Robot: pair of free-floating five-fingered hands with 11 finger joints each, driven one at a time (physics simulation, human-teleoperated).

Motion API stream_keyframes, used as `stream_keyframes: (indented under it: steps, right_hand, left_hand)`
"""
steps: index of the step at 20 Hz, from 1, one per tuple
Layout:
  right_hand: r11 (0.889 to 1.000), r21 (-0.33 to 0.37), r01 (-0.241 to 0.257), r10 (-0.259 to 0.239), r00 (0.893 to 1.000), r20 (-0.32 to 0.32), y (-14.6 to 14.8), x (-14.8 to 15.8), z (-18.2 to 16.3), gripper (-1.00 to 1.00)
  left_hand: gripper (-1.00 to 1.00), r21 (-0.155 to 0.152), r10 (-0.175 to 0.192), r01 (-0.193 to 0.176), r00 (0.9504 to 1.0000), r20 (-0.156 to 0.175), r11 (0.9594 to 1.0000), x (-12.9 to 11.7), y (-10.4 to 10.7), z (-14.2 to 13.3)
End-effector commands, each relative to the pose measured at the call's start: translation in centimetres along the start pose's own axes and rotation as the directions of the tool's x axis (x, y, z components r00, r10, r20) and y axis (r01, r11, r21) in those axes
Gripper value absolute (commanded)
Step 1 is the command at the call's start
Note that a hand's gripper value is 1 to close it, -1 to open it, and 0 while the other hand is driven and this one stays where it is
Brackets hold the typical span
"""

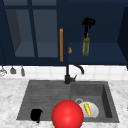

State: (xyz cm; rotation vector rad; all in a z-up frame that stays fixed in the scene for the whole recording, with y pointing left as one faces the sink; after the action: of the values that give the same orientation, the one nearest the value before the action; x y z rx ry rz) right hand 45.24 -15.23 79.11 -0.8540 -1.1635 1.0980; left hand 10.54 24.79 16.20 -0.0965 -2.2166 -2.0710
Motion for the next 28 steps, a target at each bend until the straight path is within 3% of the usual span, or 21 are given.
stream_keyframes:
  steps: [1, 5, 13, 16, 21, 28]
  right_hand:
    - [1.000, 0.000, 0.000, 0.000, 1.000, 0.000, -2.0, 0.1, -0.1, -1.00]
    - [0.999, 0.048, -0.007, 0.005, 0.999, 0.036, -3.1, -0.7, 0.0, -1.00]
    - [1.000, -0.002, 0.027, -0.026, 0.992, 0.125, -4.1, -4.8, 2.9, -1.00]
    - [1.000, -0.006, 0.030, -0.029, 0.994, 0.109, -3.9, -5.4, 4.5, -1.00]
    - [0.999, -0.023, 0.038, -0.038, 0.999, 0.024, -3.7, -6.7, 6.7, -1.00]
    - [1.000, -0.004, 0.007, -0.007, 0.999, 0.035, -3.2, -7.0, 6.7, -1.00]
  left_hand:
    - [0.00, 0.000, 0.000, 0.000, 1.0000, 0.000, 1.0000, 0.0, 0.0, 0.0]
    - [0.00, 0.000, 0.000, 0.000, 1.0000, 0.000, 1.0000, 0.0, 0.0, 0.0]
    - [0.00, 0.000, 0.000, 0.000, 1.0000, 0.000, 1.0000, 0.0, 0.0, 0.0]
    - [0.00, 0.000, 0.000, 0.000, 1.0000, 0.000, 1.0000, 0.0, 0.0, 0.0]
    - [0.00, 0.000, 0.000, 0.000, 1.0000, 0.000, 1.0000, 0.0, 0.0, 0.0]
    - [0.00, 0.000, 0.000, 0.000, 1.0000, 0.000, 1.0000, 0.0, 0.0, 0.0]
